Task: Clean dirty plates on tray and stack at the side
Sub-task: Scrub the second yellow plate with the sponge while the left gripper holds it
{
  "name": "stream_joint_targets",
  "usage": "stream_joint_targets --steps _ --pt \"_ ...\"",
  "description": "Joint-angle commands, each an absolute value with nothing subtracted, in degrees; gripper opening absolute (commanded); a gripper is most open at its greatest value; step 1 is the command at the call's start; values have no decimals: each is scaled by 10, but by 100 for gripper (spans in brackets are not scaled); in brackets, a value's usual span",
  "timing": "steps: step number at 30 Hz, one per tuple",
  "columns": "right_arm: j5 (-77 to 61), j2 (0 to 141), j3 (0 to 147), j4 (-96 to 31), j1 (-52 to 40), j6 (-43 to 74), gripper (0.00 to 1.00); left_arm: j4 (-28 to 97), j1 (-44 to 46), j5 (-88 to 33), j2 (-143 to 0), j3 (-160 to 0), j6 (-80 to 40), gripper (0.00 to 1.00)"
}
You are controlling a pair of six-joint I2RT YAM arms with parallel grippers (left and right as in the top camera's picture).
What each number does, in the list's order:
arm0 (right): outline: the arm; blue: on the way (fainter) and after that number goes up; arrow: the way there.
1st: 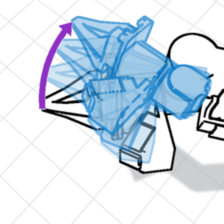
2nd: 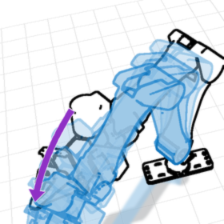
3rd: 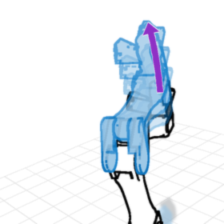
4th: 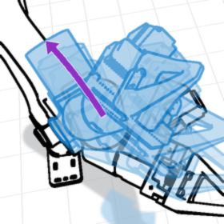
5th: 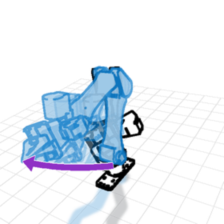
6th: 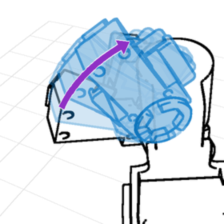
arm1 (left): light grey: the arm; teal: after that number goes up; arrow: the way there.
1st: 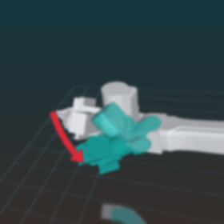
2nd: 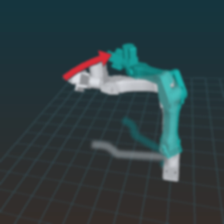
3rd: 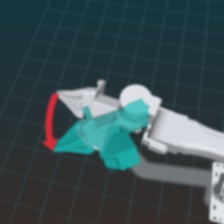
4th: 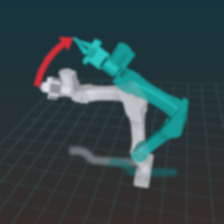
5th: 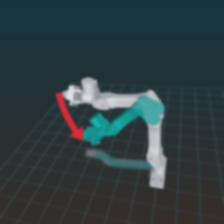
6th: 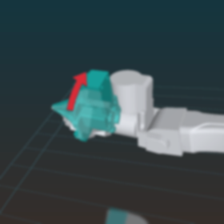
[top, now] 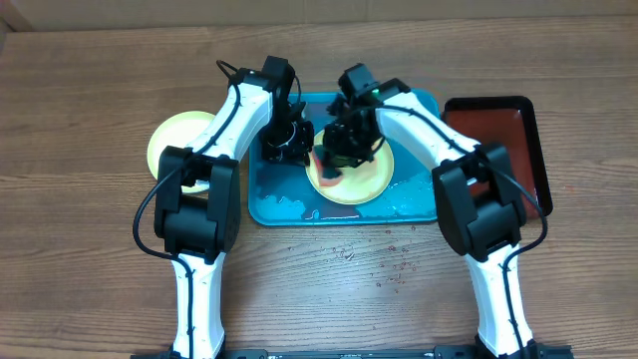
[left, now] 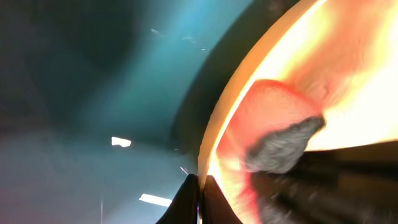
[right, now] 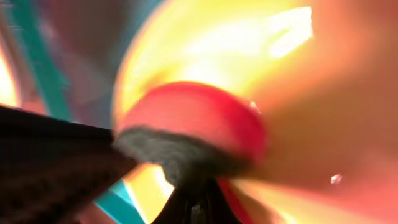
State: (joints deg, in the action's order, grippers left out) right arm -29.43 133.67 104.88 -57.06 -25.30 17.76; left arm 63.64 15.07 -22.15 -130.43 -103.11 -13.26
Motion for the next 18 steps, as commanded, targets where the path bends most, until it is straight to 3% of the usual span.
stream_joint_targets --steps 1,7,18 --pt "-179 1350 1055 -609 -208 176 4 638 157 -237 -1301 -1036 -118 4" --pt "-74 1350 1055 -666 -152 163 4 638 157 -234 -1301 -1036 -118 4" --pt "-84 1350 1055 -606 -135 168 4 646 157 -224 -1301 -1036 -116 4"
